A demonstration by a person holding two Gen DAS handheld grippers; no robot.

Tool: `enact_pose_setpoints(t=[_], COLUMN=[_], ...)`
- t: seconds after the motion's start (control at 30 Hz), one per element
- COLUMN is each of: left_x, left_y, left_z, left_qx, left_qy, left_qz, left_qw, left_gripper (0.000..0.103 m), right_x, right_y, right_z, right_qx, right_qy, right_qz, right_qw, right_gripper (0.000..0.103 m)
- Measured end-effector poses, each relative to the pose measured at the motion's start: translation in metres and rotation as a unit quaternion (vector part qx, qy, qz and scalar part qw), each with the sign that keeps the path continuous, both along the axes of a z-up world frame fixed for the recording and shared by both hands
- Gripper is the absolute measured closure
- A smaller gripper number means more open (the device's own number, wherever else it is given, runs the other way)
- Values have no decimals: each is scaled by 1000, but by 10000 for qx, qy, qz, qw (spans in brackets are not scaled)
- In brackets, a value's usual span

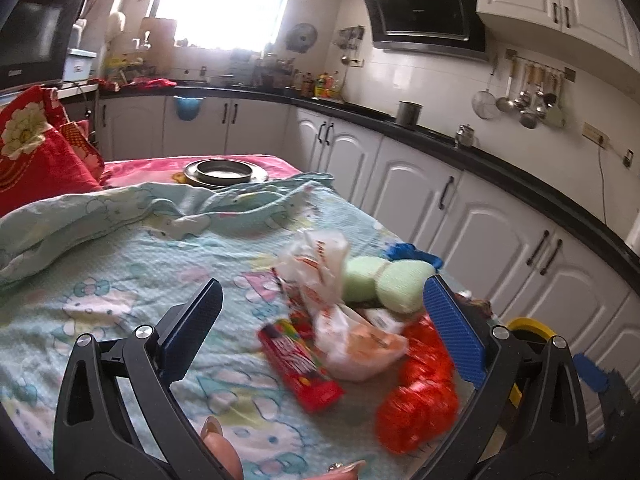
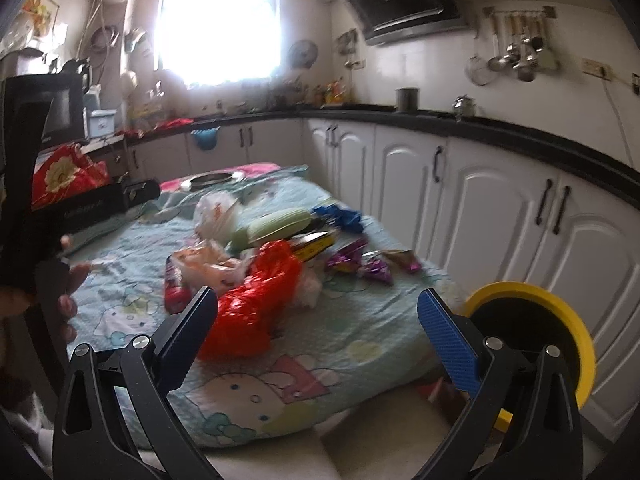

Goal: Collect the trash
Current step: 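Grasp the white printed bag with the left tool while the right tool grasps the red bag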

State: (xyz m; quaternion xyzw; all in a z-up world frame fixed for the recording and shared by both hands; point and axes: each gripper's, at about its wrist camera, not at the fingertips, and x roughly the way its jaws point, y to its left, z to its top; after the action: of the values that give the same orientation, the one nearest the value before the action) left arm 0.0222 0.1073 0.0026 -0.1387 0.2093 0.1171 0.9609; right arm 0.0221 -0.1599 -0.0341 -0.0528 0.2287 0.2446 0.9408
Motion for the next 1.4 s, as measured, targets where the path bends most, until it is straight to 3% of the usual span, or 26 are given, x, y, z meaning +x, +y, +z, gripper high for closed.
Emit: enact_pose_setpoints(t=[0.27, 0.57, 0.87, 1.17, 1.3, 1.4], left_x=[32, 83, 132, 156, 158, 155], left_y=[34, 47, 65, 78, 77, 75], left_z=[-3, -24, -39, -60, -60, -58], left_qx=[-104, -329, -1091, -1895, -1951, -1930], left_qy=[404, 1121, 1364, 1636, 1620, 1598], left_qz=[231, -17, -353, -665, -775, -791], left_qw=[9989, 9932, 9840, 9659, 9642, 9648], left_gripper=[11, 11, 11, 11, 34, 42], right_x=[15, 33, 41, 45, 48, 50], right_y=[37, 56, 61, 66, 67, 67], right_z=[-14, -29, -40, -45, -51, -56], right_qx=[-128, -221, -205, -87, -68, -32], right_qy=[446, 898, 1131, 1356, 1566, 1723], right_qz=[325, 477, 590, 732, 797, 843], right_qw=[9984, 9946, 9916, 9880, 9844, 9814], right_gripper=[6, 6, 6, 9, 25, 37])
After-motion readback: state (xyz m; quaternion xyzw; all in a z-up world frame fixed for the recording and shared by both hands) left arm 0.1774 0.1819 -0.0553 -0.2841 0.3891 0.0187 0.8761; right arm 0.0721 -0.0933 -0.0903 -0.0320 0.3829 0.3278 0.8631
